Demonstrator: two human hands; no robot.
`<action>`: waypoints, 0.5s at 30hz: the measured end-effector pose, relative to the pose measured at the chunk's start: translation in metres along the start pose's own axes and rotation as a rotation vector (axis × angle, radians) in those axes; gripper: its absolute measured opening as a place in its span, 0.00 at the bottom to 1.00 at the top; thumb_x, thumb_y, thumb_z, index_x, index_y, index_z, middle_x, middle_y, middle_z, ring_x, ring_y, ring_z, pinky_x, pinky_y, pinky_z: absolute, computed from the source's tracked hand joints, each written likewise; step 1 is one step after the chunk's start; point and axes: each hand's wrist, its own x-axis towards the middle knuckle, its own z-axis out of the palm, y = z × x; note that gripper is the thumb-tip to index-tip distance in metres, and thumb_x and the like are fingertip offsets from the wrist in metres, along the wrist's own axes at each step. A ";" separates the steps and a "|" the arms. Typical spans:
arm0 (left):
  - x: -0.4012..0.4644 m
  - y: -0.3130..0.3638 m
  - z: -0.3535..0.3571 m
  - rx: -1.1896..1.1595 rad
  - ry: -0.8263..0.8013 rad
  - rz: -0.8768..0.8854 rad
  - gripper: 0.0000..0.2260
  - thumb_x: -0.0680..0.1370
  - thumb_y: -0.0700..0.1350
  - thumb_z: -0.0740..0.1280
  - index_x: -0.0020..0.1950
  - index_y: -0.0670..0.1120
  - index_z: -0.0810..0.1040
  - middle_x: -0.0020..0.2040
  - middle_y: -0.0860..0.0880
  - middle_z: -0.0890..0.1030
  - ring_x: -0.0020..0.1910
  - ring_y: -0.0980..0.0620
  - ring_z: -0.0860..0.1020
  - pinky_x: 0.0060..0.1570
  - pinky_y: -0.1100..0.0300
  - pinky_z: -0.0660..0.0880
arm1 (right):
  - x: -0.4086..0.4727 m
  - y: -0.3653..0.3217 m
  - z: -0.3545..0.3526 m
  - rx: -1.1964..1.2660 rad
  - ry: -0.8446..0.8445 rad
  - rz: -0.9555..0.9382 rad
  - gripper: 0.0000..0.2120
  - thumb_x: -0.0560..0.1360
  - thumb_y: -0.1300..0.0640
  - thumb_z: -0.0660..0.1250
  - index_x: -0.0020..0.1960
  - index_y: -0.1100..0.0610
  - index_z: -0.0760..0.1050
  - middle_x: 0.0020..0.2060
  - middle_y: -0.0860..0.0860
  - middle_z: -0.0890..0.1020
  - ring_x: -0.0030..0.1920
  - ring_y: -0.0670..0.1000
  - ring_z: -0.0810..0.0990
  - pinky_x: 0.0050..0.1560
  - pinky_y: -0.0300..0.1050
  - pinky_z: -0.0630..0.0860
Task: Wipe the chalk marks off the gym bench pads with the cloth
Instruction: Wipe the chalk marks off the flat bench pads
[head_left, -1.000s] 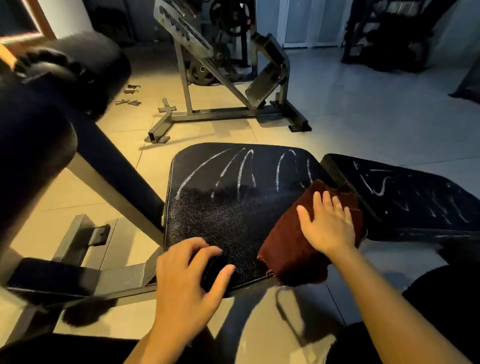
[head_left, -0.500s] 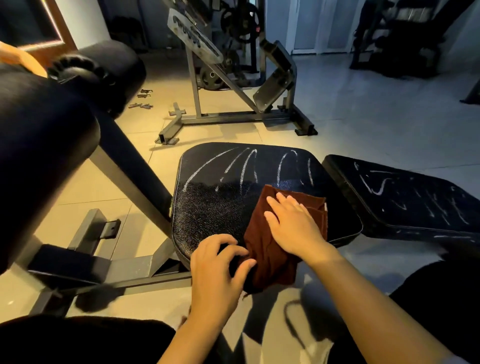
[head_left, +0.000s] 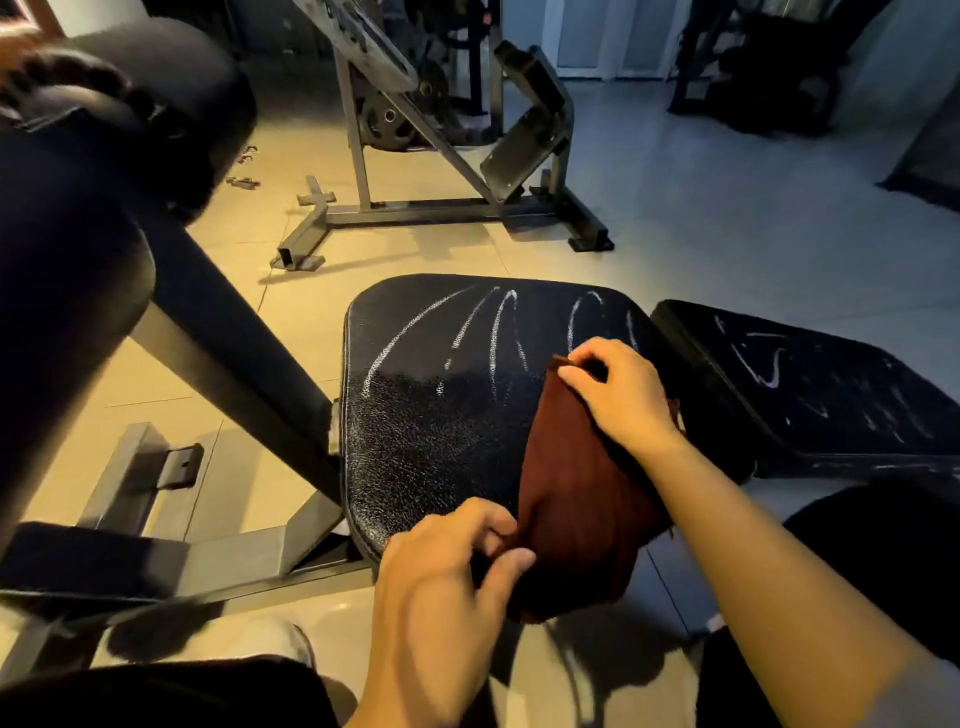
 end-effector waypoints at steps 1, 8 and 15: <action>0.001 0.000 -0.004 -0.022 -0.047 -0.023 0.14 0.66 0.59 0.70 0.50 0.65 0.73 0.44 0.66 0.77 0.40 0.61 0.75 0.42 0.65 0.70 | -0.003 0.001 -0.004 0.111 0.056 -0.005 0.03 0.77 0.55 0.69 0.46 0.51 0.76 0.42 0.46 0.77 0.45 0.47 0.76 0.46 0.38 0.69; 0.007 -0.018 -0.048 -0.163 -0.267 -0.027 0.17 0.67 0.44 0.78 0.45 0.65 0.80 0.36 0.63 0.79 0.33 0.61 0.76 0.38 0.68 0.72 | -0.065 -0.011 -0.045 0.470 0.534 -0.066 0.11 0.79 0.59 0.65 0.45 0.43 0.76 0.35 0.38 0.78 0.35 0.39 0.74 0.37 0.32 0.70; 0.023 -0.038 -0.094 -0.180 -0.046 0.130 0.04 0.62 0.48 0.68 0.34 0.49 0.79 0.30 0.59 0.79 0.30 0.66 0.75 0.32 0.74 0.67 | -0.165 -0.034 -0.035 0.484 0.575 0.137 0.12 0.76 0.64 0.69 0.41 0.48 0.73 0.28 0.39 0.76 0.27 0.41 0.71 0.32 0.34 0.67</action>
